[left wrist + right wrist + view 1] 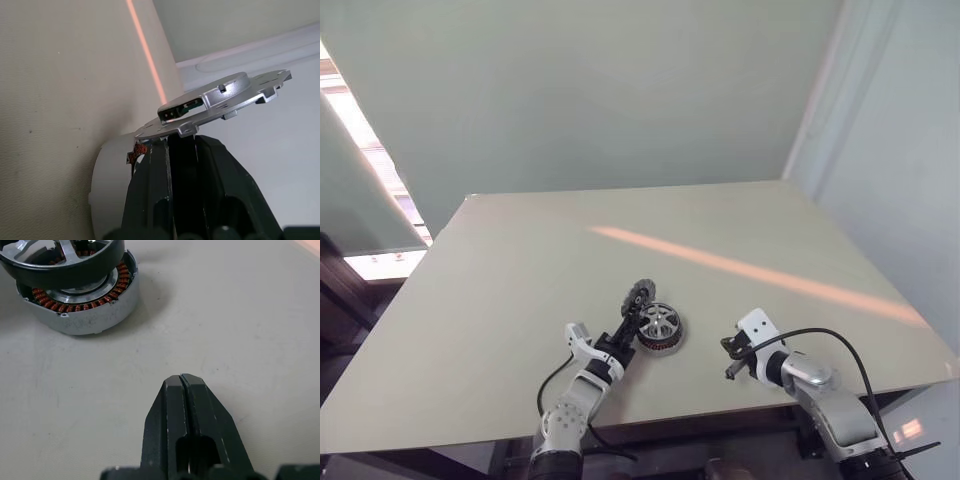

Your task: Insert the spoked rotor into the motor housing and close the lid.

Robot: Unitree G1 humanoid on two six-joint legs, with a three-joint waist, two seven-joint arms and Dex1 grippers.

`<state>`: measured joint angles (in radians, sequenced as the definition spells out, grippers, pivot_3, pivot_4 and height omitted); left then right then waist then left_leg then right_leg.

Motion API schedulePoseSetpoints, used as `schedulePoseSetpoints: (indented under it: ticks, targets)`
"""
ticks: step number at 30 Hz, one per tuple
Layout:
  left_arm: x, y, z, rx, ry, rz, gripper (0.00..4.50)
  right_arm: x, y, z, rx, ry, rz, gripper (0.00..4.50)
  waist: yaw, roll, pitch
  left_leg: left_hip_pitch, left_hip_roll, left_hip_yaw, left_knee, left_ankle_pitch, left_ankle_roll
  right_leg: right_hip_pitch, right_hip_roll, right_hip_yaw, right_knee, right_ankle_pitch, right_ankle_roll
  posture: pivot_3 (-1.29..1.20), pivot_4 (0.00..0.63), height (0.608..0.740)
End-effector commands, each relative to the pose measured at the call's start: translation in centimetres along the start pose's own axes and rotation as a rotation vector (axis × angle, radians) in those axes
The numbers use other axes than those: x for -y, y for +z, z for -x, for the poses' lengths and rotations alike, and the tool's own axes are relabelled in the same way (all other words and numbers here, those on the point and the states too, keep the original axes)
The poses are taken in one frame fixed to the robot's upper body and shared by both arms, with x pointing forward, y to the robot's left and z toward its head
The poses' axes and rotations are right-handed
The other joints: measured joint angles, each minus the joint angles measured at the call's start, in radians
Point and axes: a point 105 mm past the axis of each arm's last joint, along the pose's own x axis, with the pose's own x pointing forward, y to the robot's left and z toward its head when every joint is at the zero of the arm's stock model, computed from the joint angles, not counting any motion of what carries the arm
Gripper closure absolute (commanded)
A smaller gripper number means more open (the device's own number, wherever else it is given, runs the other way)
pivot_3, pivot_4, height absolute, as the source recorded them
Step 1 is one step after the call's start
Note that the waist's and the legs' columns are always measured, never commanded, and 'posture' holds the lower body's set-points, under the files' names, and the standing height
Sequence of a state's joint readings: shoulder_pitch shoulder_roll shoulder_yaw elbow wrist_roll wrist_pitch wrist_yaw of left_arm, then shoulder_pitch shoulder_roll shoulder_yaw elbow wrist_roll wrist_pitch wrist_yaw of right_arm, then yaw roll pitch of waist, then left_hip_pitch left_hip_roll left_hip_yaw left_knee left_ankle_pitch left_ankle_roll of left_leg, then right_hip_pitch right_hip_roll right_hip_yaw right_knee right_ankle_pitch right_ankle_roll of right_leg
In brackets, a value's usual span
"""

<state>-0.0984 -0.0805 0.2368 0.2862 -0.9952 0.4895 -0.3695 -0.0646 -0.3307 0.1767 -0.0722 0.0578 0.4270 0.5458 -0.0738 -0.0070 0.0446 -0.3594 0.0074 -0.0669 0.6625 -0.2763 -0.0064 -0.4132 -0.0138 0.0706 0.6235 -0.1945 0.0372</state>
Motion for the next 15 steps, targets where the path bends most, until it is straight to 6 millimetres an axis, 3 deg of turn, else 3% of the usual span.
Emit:
schedulePoseSetpoints:
  ticks: [1,15]
  targets:
    - [1.8,-1.5,-1.3,-0.001,-0.061,0.055,4.13,0.2,1.4,0.2,0.051,-0.012,0.013,4.50,0.000,0.000,0.000,0.000,0.000,0.000,0.000,0.000,0.000,0.000,0.000,0.000,0.000,0.000,0.000,0.00,0.000,0.740]
    - [1.9,-2.6,-1.4,-0.062,-0.057,0.077,4.13,0.2,1.5,0.2,0.060,-0.020,0.011,4.50,0.000,0.000,0.000,0.000,0.000,0.000,0.000,0.000,0.000,0.000,0.000,0.000,0.000,0.000,0.000,0.00,0.000,0.740]
